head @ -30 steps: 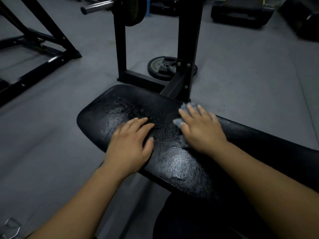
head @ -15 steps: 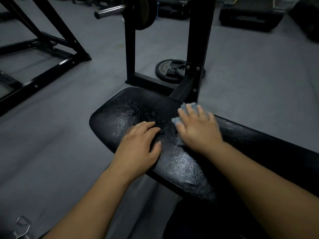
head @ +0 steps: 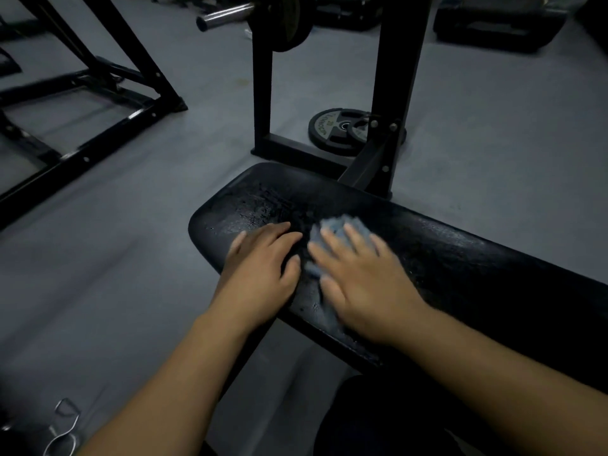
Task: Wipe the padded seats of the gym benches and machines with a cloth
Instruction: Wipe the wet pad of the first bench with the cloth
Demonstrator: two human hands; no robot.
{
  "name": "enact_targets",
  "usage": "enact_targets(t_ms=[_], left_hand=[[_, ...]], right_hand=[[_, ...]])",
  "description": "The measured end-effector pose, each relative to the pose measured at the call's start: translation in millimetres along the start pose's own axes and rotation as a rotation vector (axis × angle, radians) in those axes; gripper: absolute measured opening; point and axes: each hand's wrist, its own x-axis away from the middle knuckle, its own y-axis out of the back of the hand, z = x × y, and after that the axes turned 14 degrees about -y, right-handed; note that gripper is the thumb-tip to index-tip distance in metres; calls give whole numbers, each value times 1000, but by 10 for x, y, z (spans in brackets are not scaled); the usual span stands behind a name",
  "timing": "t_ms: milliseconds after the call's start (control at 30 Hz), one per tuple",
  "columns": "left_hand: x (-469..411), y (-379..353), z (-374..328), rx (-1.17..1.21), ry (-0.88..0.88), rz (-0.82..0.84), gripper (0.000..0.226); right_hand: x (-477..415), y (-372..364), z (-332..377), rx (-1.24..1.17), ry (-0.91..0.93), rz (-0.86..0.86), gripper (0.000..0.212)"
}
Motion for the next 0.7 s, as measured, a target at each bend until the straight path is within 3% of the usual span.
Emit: enact_targets(t_ms=[100,200,300,433,500,600,700], left_hand=[[-13,-11,55,2,9,8,52],[-30,-34,10,-13,27,-12,54],[-22,-27,4,7,41,-28,52],[-52,11,67,51,26,-20,52],[-81,40,109,68,23,-19,54],[-133,57,162,78,2,-22,54],[-183,48,227,104,-26,-39,52]], right_hand=[[314,38,-280,-30,140,59,61],[-260,65,-535,4,-70,24,63],[-709,54,-253,-17,-262,26,59],[-119,53,31,20,87,43,67],[128,69,-120,-9,173,97,64],[-226,68,-399,12,-28,34,65],[-595,52,-47,28,-263,29,68]])
